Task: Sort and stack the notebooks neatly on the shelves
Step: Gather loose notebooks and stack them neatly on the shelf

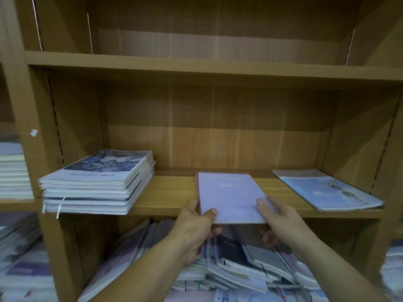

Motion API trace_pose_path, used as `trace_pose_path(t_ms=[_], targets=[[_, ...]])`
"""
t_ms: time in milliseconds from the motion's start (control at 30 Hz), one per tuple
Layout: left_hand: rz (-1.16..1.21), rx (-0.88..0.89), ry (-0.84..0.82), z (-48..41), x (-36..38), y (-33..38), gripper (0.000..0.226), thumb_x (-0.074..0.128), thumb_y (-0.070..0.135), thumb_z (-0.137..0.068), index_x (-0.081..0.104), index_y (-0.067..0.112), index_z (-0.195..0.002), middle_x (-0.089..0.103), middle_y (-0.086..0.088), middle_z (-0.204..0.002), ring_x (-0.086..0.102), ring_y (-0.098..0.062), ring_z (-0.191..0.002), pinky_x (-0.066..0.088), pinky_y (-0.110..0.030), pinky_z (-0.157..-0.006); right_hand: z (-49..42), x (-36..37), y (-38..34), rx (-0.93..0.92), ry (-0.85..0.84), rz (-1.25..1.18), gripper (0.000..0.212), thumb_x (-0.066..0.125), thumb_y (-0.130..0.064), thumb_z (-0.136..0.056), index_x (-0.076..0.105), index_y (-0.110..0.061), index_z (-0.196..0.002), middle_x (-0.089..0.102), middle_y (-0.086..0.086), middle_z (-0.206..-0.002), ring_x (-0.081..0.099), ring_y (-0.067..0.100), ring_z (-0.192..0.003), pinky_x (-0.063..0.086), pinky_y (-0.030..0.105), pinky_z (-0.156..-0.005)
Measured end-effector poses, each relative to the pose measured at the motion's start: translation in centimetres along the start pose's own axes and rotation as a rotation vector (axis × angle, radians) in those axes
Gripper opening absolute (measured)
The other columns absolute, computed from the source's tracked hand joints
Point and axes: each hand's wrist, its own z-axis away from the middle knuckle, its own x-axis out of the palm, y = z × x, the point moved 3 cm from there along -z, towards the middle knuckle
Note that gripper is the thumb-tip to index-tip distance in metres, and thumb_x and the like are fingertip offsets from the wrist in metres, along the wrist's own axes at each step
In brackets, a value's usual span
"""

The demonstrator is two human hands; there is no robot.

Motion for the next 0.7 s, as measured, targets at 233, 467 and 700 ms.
trace_pose_path(t_ms=[233,467,700], targets=[[-0.179,0.312,-0.043,2.6,-3.4,-1.6,0.069,0.065,0.016,-0.099,0.031,0.034,-0.156,0.065,0.01,-0.136,0.064,-0.013,-0.124,0.055,-0.044,-0.101,2.3,1.8,2.5,-0.08,-0.039,-0.144,0.046,0.062,-0.018,-0.1,0.049,-0.033,-0.142,0.072,0.001,-0.11,0.07,0.021,-0.077,0.056,0.036,-0.06],[-0.318,0.541,0.036,3.1,-4.3,-0.3,0.065,0.059,0.007,-0.1,0.032,0.028,-0.156,0.059,0.01,-0.145,0.055,-0.011,-0.135,0.047,-0.039,-0.108,2.1,2.7,0.9,-0.258,0.043,-0.167,0.048,0.068,-0.014,-0.095,0.048,-0.044,-0.127,0.069,-0.021,-0.114,0.069,-0.003,-0.096,0.054,0.017,-0.075],[-0.572,0.527,0.2,2.0,-5.7,0.7,0.029,0.064,0.021,-0.096,0.057,0.034,-0.12,0.072,0.026,-0.107,0.069,0.002,-0.096,0.056,-0.028,-0.087,-0.2,3.5,-0.8,-0.198,-0.042,-0.079,0.038,0.062,-0.001,-0.096,0.053,-0.026,-0.122,0.069,-0.007,-0.116,0.065,0.003,-0.104,0.049,0.025,-0.091]])
